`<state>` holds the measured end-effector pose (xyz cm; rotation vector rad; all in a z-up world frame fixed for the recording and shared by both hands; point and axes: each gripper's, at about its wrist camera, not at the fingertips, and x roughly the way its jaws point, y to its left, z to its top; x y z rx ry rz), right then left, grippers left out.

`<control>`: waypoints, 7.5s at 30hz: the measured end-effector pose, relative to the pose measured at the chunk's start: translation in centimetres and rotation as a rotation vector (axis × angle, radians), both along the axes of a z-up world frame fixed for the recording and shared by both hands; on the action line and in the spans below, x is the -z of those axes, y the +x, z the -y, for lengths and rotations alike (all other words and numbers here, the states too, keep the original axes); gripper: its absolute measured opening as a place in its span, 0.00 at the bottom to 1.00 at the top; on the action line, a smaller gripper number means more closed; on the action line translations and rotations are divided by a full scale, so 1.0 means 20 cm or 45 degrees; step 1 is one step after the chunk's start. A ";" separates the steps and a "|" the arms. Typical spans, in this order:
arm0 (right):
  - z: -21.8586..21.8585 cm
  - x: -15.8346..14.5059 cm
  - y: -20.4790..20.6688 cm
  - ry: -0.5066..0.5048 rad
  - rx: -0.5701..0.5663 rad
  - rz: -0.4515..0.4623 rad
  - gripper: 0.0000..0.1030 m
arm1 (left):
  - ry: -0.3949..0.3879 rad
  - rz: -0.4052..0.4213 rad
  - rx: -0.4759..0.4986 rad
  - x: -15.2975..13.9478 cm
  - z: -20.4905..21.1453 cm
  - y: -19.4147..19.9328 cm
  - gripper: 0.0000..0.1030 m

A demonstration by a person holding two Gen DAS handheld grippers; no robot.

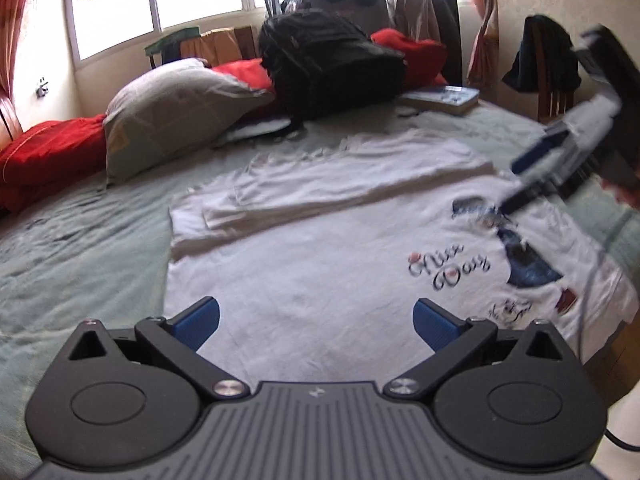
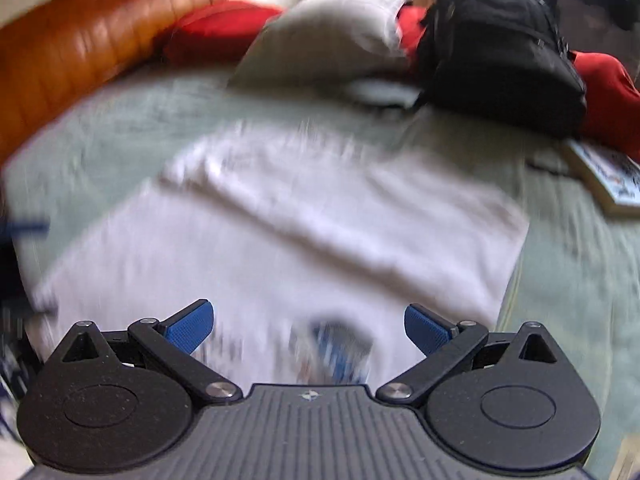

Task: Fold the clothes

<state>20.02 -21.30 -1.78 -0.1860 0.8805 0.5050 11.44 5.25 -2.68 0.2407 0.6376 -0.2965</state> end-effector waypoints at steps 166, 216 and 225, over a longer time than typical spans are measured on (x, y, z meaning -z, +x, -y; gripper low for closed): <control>-0.11 0.34 -0.93 -0.688 -0.323 0.969 1.00 | 1.105 0.510 0.163 0.31 0.35 -0.40 1.00; -0.12 0.03 0.26 -0.716 0.010 1.033 1.00 | 1.032 0.591 0.105 0.04 0.28 0.82 1.00; -0.14 0.04 0.54 -0.729 0.034 0.983 1.00 | 0.985 0.545 0.119 0.09 0.24 1.08 1.00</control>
